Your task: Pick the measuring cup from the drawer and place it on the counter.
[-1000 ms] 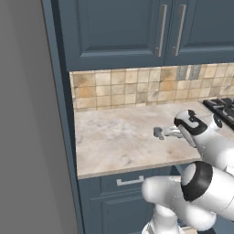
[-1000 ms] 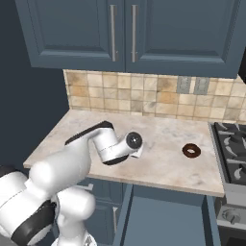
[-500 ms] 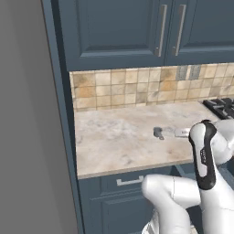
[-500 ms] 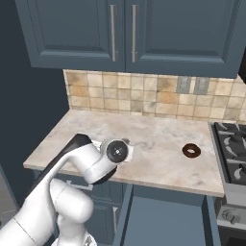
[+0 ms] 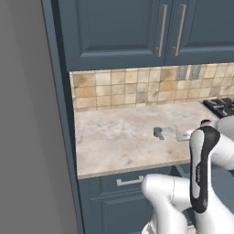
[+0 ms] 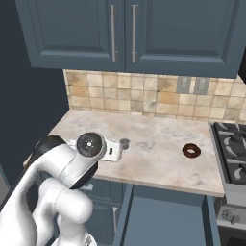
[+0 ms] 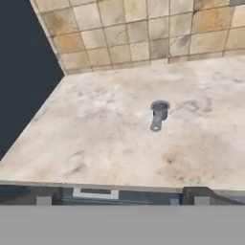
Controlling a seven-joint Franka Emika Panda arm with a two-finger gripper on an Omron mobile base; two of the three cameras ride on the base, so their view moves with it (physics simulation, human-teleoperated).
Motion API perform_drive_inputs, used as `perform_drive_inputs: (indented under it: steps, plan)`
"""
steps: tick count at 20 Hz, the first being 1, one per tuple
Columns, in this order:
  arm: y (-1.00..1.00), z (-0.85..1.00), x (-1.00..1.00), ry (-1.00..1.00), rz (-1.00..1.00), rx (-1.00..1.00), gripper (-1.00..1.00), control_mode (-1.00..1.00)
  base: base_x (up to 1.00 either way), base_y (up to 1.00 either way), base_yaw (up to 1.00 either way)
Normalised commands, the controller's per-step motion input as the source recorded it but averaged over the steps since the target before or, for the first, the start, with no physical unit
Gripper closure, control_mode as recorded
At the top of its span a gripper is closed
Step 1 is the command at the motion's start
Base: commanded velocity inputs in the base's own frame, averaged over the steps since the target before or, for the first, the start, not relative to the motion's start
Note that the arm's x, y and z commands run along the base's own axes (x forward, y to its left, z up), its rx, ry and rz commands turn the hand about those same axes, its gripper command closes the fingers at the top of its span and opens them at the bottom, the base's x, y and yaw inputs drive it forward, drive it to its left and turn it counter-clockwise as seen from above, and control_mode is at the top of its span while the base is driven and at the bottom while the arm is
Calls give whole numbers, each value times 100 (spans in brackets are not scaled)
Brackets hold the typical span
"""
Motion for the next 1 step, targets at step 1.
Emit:
perform_drive_inputs:
  steps: [1]
  plan:
    - [30,30,-21,24,0,-18,-100,-100,0,0,0]
